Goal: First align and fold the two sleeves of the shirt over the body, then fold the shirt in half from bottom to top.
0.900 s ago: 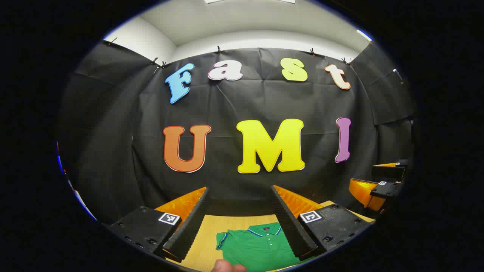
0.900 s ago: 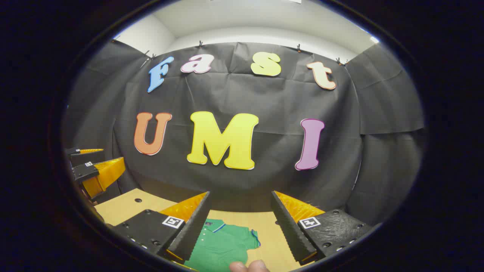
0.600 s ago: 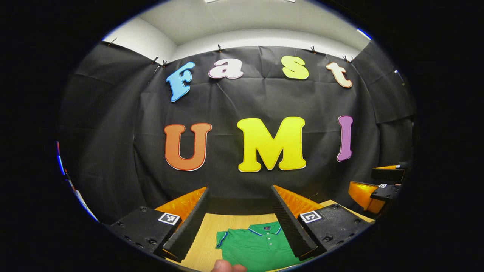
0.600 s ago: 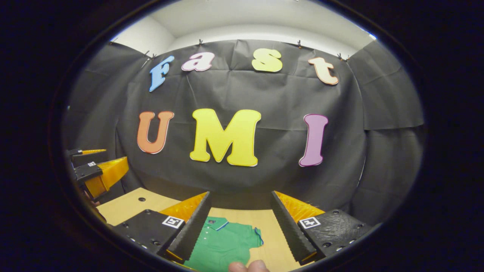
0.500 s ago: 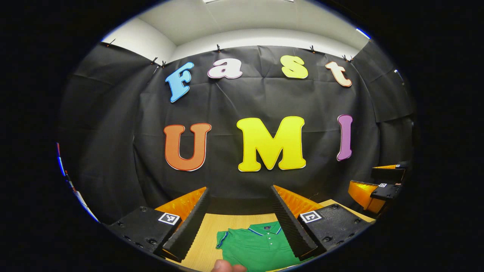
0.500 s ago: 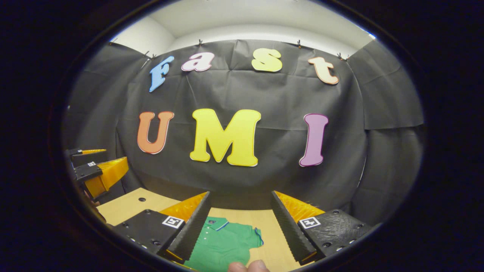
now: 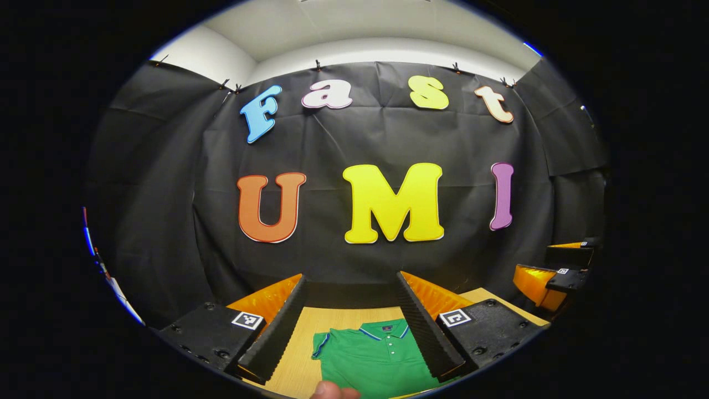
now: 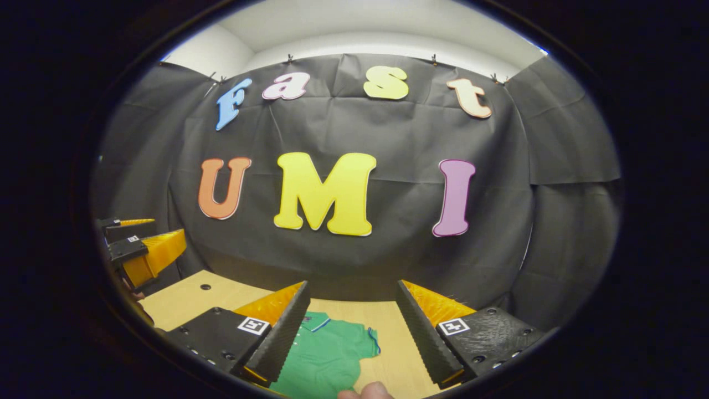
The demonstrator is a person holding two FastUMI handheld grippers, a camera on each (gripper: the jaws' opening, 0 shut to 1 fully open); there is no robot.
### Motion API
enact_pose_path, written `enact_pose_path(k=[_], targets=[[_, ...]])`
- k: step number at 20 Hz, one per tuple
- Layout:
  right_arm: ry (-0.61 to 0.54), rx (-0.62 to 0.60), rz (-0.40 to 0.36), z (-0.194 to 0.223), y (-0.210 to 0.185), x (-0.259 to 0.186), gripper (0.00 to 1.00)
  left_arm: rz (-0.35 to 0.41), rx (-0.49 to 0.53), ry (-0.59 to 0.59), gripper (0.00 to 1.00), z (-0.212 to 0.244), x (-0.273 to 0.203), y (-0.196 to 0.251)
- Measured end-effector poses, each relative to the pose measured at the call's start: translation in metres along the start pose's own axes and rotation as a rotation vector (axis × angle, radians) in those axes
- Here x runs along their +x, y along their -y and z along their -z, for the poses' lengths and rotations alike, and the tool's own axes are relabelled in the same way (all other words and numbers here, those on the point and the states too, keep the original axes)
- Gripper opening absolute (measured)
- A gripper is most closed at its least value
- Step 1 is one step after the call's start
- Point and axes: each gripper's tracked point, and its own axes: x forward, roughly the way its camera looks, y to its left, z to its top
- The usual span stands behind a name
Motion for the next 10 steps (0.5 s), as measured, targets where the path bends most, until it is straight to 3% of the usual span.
enact_pose_path(k=[10], targets=[[-0.109, 0.012, -0.008, 0.03, 0.021, 0.012, 0.95, 0.036, 0.009, -0.018, 0.99, 0.005, 0.001, 0.021]])
